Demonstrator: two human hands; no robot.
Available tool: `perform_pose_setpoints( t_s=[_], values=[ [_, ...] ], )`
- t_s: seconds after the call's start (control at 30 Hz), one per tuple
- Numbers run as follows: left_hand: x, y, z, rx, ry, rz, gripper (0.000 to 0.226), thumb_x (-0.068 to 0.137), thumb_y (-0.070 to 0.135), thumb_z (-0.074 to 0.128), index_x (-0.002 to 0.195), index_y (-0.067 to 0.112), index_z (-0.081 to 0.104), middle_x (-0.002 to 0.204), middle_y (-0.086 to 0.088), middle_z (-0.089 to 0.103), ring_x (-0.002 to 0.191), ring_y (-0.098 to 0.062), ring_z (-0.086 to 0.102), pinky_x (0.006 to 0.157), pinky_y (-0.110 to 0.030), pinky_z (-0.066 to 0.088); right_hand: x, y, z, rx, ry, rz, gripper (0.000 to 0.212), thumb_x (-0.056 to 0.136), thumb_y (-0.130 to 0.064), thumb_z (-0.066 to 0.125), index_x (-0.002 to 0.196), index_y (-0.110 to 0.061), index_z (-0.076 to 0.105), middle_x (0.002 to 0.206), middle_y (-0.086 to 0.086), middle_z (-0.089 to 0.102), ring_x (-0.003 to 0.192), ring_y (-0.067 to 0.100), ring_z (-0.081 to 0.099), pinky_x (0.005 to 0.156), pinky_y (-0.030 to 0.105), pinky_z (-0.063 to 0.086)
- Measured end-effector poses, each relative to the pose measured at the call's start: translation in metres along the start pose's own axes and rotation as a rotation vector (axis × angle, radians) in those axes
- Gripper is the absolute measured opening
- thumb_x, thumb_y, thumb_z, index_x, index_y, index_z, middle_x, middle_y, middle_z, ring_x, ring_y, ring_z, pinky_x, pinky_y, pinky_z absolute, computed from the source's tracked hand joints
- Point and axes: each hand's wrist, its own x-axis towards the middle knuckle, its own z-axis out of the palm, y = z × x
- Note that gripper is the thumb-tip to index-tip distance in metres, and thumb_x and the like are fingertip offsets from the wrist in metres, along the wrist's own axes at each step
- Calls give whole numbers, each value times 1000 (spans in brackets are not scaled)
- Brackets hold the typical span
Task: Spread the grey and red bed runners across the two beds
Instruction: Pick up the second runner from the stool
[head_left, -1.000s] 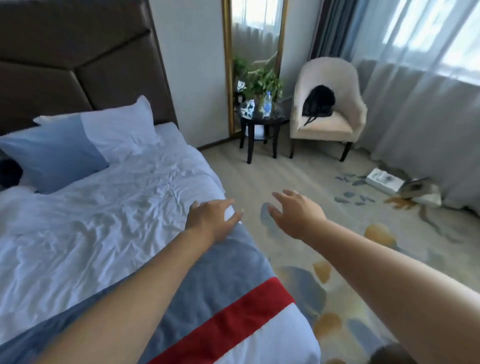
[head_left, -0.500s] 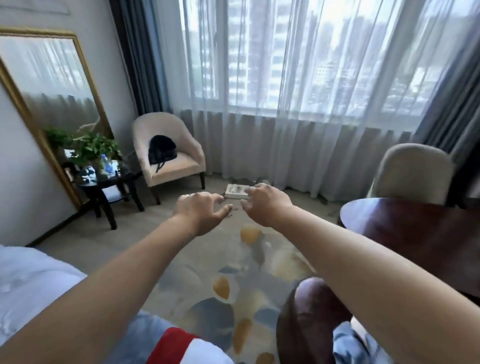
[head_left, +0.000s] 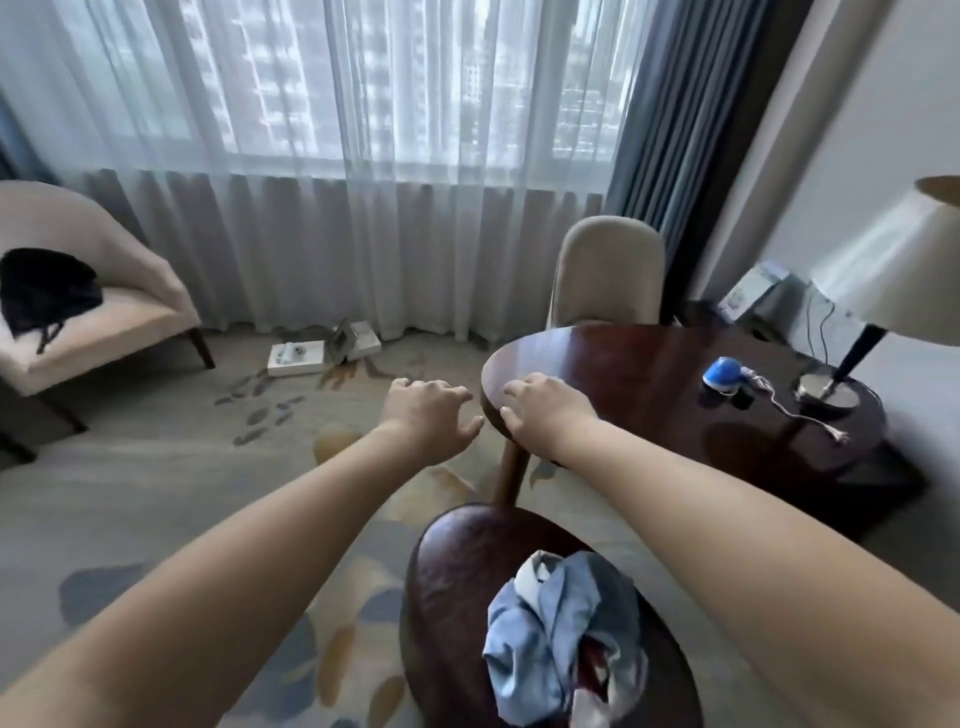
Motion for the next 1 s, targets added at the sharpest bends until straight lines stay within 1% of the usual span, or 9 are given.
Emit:
perform_pose_setpoints(
  t_s=[0.17,0.3,0.37,0.53,0.67,0.73,0.8,0.9,1.0],
  values=[
    [39,63,31,-71,-25,76,53,91,67,43,129,34,62,127,6,66,115,-23,63,94,-39,40,-1,63,28,64,-46,79,43,98,-44,47,134,-24,56,134,7,54,125,31,51,98,44,49],
    [58,90,58,-125,-116,129,51,92,62,46,130,33,60,127,5,63,114,-24,63,87,-39,52,-6,98,54,89,-93,154,43,97,-42,47,137,-25,52,133,7,54,123,32,53,97,45,50],
    [64,100,75,-155,-156,142,48,91,60,47,128,33,61,126,5,63,114,-25,63,84,-38,53,-10,112,72,119,-120,202,45,98,-41,47,139,-25,51,134,9,53,124,33,53,98,45,49],
    [69,125,134,-168,-289,164,53,87,58,55,134,31,56,132,0,56,114,-30,62,87,-44,54,-18,141,131,153,-222,267,48,98,-37,49,143,-22,47,139,11,50,128,34,50,103,46,47],
    [64,141,198,-217,-354,163,60,87,57,58,138,27,51,137,-4,50,114,-32,62,86,-46,55,-22,158,186,172,-314,277,47,99,-36,48,144,-25,45,141,9,49,128,33,50,100,46,48],
    [60,149,236,-229,-395,158,63,88,56,58,143,29,47,146,-7,44,117,-34,60,87,-45,54,-23,164,217,187,-348,289,47,98,-35,48,144,-26,45,139,8,49,126,32,51,97,45,48],
    [56,156,275,-198,-438,161,63,88,56,58,144,31,44,152,-8,38,117,-36,59,85,-43,51,-22,170,249,193,-381,312,42,96,-36,49,137,-24,50,134,9,51,122,33,54,95,44,49],
    [50,166,332,-159,-470,168,62,88,57,58,144,33,43,144,-7,42,108,-34,62,72,-39,41,-23,178,306,218,-455,350,43,93,-36,51,134,-23,51,132,11,51,120,35,55,92,44,49],
    [45,169,385,-112,-494,157,69,87,61,58,146,31,39,137,-8,45,104,-35,60,69,-39,35,-26,183,368,248,-500,355,48,92,-37,52,139,-26,48,136,11,48,121,36,54,90,44,49]
  ],
)
